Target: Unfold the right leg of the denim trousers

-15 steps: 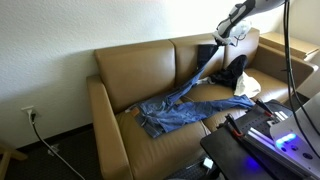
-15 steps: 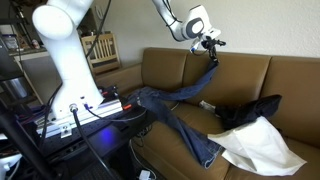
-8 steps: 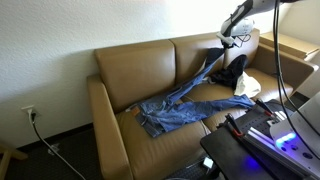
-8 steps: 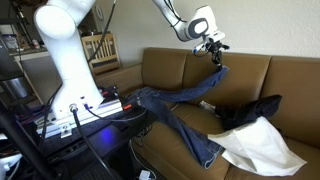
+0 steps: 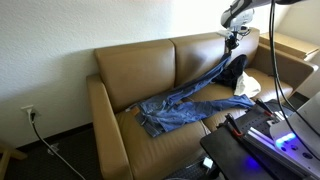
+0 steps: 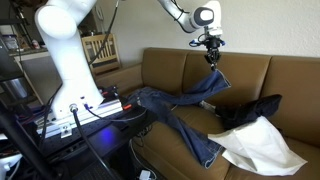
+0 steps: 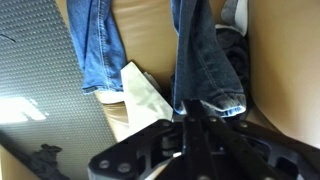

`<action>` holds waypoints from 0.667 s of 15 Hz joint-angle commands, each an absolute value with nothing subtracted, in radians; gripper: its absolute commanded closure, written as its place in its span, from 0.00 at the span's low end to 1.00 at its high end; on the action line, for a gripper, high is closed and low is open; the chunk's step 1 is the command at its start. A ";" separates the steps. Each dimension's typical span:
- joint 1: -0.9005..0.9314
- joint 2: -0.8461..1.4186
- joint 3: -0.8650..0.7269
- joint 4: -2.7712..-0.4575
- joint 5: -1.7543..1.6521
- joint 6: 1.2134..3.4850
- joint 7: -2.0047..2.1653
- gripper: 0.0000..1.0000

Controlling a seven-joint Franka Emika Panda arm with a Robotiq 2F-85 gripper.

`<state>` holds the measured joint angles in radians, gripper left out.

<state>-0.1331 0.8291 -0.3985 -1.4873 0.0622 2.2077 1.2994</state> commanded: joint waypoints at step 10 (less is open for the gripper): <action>-0.101 1.058 -0.436 -1.371 -0.188 2.165 1.718 0.98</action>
<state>-0.0896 1.0580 -0.4499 -1.3784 -0.1743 2.1701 1.7118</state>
